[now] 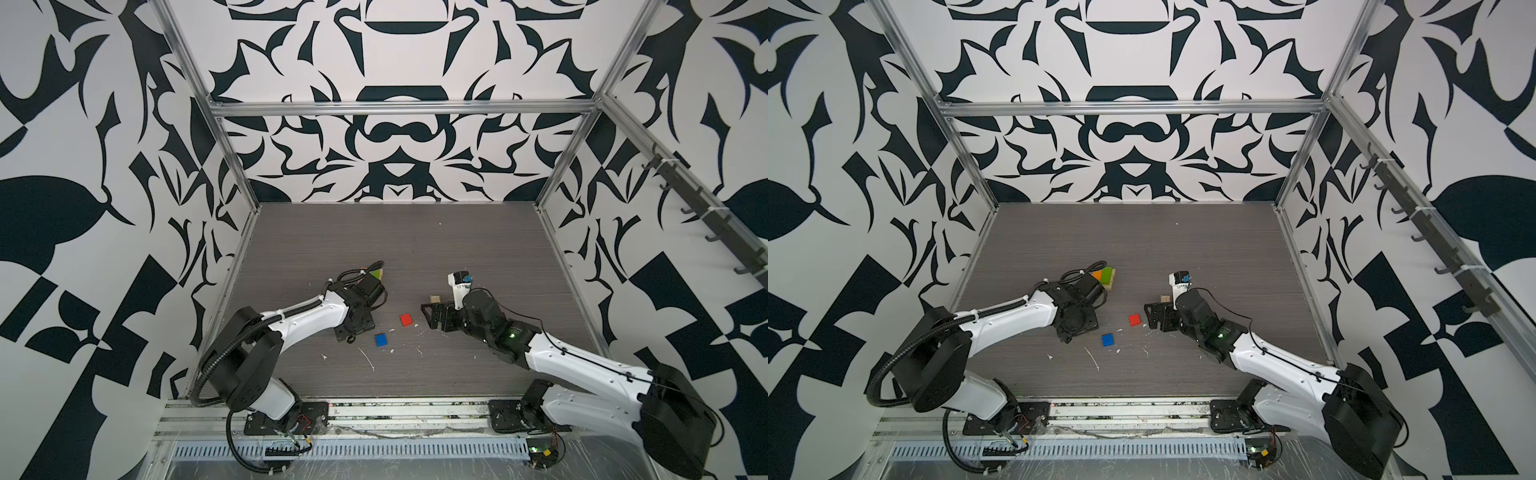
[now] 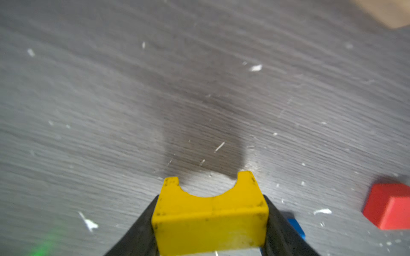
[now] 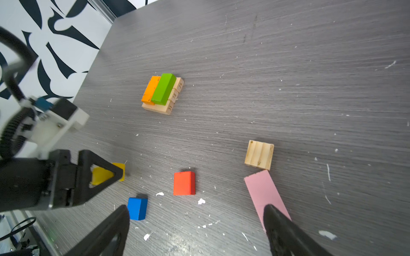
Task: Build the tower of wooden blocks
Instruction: 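Lift the yellow arch block with the left gripper toward the stack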
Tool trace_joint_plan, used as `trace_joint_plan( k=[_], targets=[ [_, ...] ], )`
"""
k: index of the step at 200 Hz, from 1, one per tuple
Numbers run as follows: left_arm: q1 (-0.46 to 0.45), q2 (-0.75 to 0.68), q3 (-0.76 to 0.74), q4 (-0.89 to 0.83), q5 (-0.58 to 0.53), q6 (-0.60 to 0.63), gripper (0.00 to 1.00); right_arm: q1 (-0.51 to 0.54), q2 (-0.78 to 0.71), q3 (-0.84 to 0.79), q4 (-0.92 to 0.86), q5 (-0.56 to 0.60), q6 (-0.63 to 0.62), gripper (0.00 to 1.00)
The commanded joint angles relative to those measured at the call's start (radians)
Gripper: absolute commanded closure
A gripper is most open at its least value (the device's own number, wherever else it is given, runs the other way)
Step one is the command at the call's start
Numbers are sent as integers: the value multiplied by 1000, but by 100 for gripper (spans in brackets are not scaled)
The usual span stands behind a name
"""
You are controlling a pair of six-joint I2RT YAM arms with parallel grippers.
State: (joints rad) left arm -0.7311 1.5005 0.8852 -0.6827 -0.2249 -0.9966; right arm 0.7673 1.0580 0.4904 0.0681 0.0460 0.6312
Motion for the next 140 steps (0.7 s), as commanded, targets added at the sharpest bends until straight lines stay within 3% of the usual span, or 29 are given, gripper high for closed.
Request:
trace_joint_plan(
  k=[1, 51, 140],
  targets=[
    [45, -44, 40, -21, -38, 169, 55, 4, -33, 36, -26, 15, -18, 3],
    [130, 27, 187, -56, 22, 386, 56, 4, -49, 51, -63, -17, -25, 4],
    [168, 248, 499, -87, 96, 639, 59, 6, -109, 59, -149, -36, -39, 5]
  ],
)
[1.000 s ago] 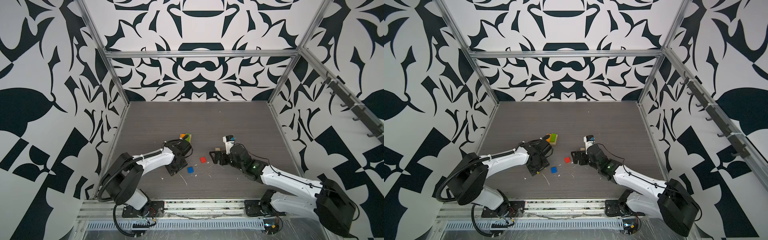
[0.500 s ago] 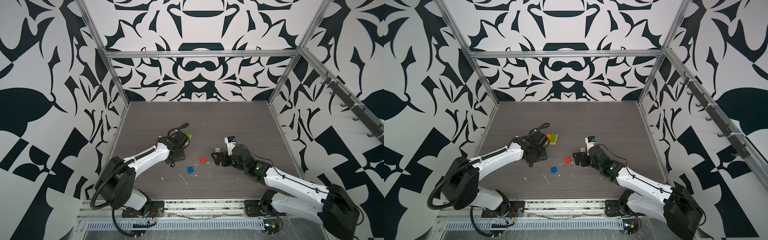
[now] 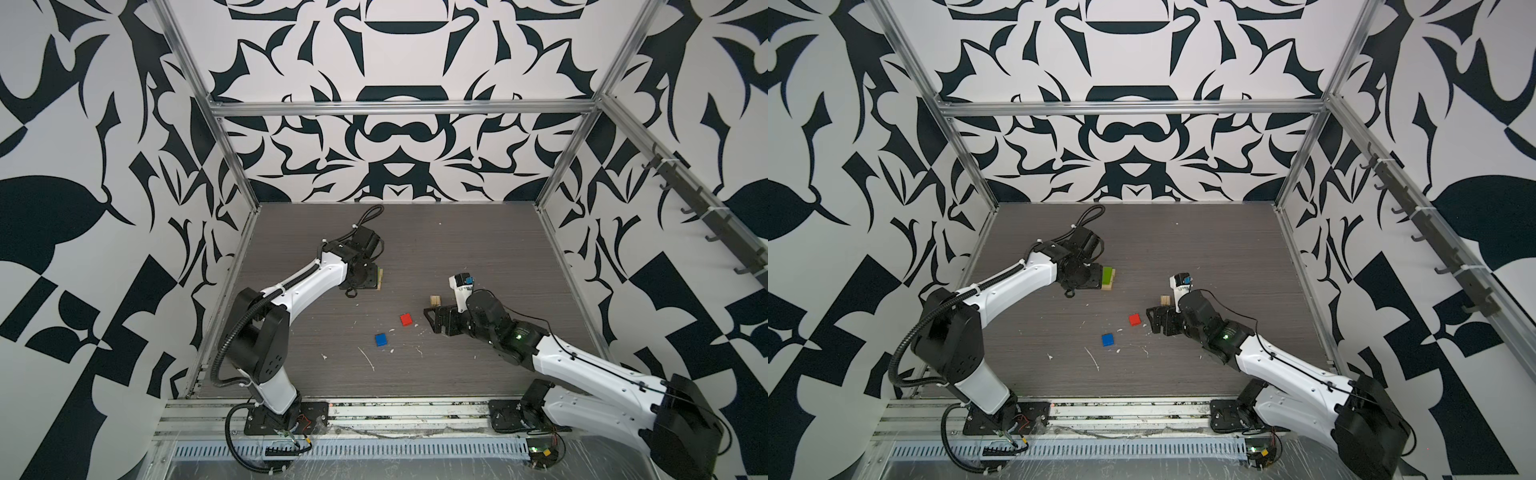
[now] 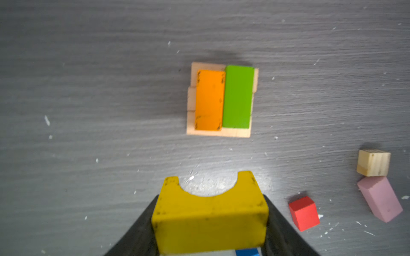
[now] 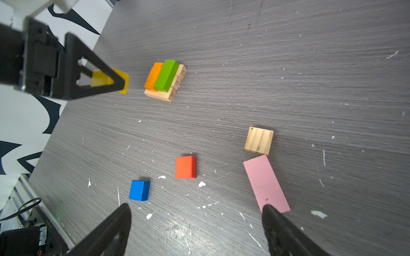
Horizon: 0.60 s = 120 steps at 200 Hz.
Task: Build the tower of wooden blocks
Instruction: 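Lift the yellow arch block with the left gripper toward the stack, then carry the yellow arch block over the orange and green blocks with the left gripper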
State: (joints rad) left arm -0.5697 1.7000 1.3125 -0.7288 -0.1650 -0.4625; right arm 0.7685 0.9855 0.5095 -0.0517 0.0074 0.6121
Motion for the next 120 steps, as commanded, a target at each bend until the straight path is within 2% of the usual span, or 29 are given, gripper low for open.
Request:
trace_joint_plan(
  k=[1, 50, 120],
  targets=[
    [7, 50, 75, -41, 36, 108, 59, 5, -38, 40, -31, 2, -20, 5],
    [15, 165, 213, -81, 30, 171, 57, 5, -63, 43, -70, 5, -30, 5],
    [53, 228, 254, -80, 82, 168, 57, 5, -24, 67, -59, -24, -43, 5]
  ],
)
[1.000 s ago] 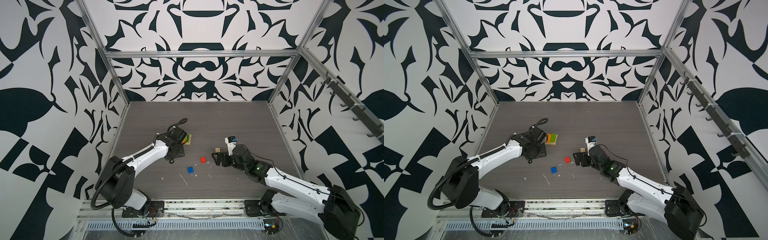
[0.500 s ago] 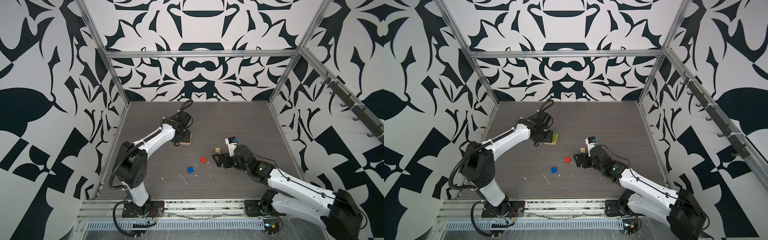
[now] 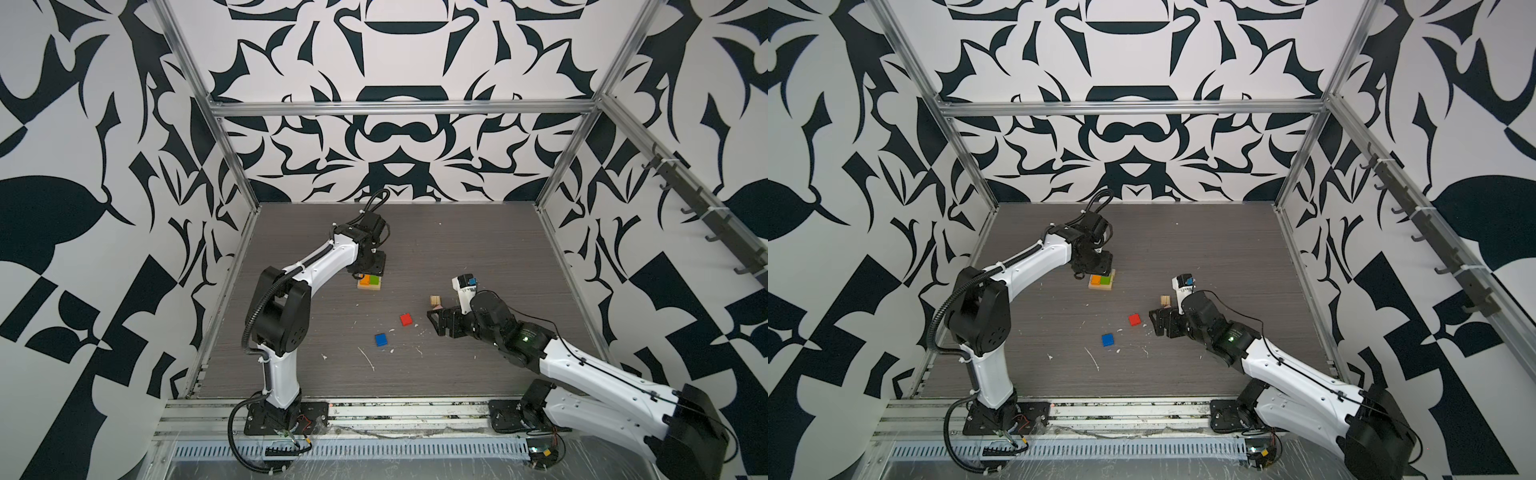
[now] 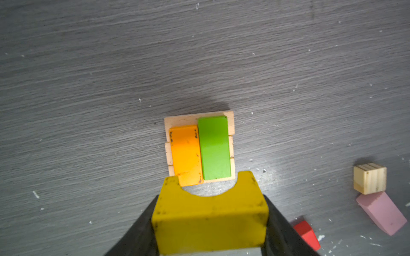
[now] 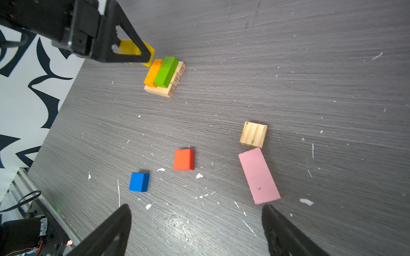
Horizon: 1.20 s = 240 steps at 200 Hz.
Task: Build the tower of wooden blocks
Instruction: 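Carry the yellow arch block over the orange and green blocks with the left gripper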
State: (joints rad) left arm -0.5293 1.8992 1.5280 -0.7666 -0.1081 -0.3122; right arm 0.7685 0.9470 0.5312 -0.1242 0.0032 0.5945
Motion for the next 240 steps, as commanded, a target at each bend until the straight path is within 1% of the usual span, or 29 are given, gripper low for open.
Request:
trace_joint_plan(
  k=[1, 41, 77, 84, 127, 240],
  targets=[
    [13, 30, 39, -42, 25, 18, 57, 6, 15, 46, 15, -21, -25, 5],
    [28, 62, 58, -43, 41, 23, 58, 5, 29, 55, 31, -51, -41, 5],
    [33, 88, 82, -43, 51, 40, 58, 8, 37, 63, 37, -51, -47, 5],
    [35, 94, 88, -73, 51, 41, 58, 8, 39, 64, 36, -51, -47, 5],
    [40, 118, 101, -87, 59, 47, 57, 8, 52, 67, 40, -50, -49, 5],
    [46, 162, 132, -87, 80, 50, 58, 8, 38, 55, 32, -31, -53, 5]
  ],
)
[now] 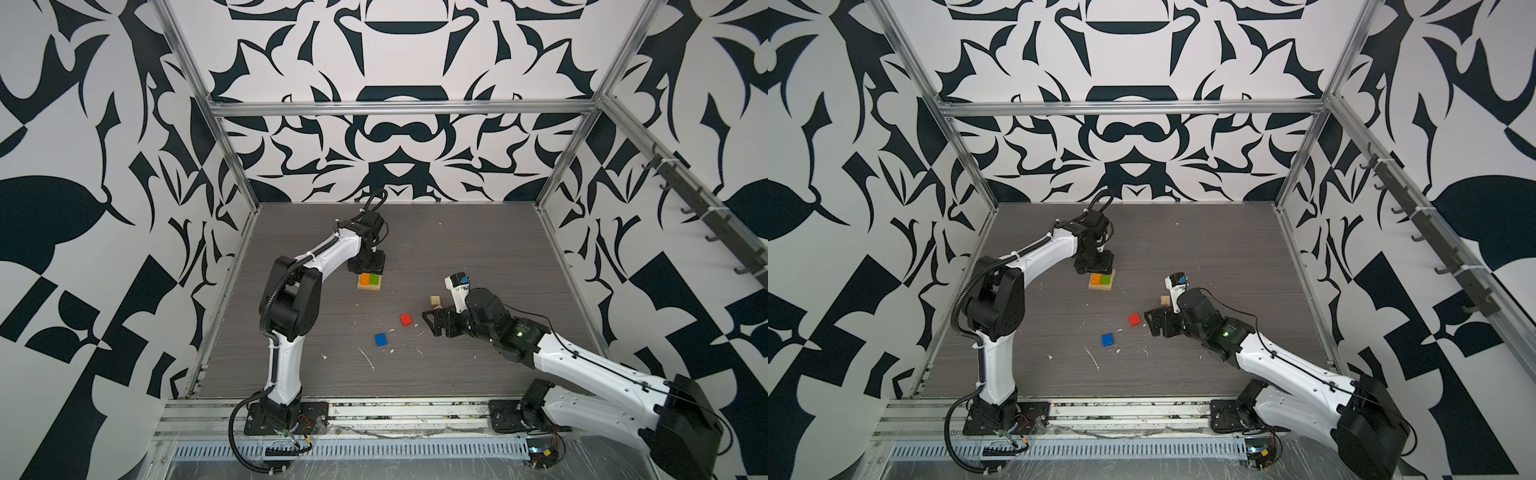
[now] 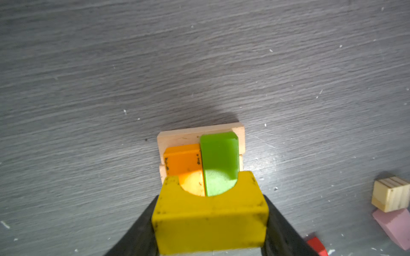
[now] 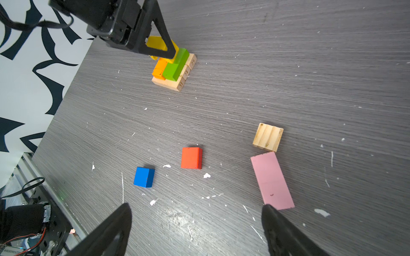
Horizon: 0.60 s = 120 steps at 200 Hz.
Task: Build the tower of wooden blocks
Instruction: 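Carry the yellow arch block over the orange and green blocks with the left gripper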
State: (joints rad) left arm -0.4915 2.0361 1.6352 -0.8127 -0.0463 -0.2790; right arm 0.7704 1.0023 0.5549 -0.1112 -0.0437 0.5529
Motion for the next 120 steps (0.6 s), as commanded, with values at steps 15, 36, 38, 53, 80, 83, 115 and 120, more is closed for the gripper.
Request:
trace_joint_plan(
  k=[15, 36, 38, 53, 80, 83, 115, 120],
  targets=[
    [8, 27, 26, -43, 21, 20, 58, 6, -15, 31, 19, 18, -12, 5],
    [10, 30, 27, -44, 16, 21, 58, 6, -10, 31, 19, 18, -11, 5],
    [11, 30, 28, -45, 16, 21, 58, 6, -10, 31, 19, 18, -11, 5],
    [11, 31, 27, -43, 18, 21, 58, 6, -8, 30, 20, 18, -11, 5],
    [14, 41, 32, -48, 21, 26, 58, 6, -7, 28, 21, 18, -11, 5],
    [15, 42, 34, -48, 22, 27, 58, 7, -7, 28, 22, 19, -12, 5],
    [16, 50, 35, -48, 31, 27, 58, 6, -7, 27, 22, 20, -11, 5],
    [15, 51, 35, -48, 30, 27, 58, 6, -5, 27, 21, 19, -12, 5]
  ],
)
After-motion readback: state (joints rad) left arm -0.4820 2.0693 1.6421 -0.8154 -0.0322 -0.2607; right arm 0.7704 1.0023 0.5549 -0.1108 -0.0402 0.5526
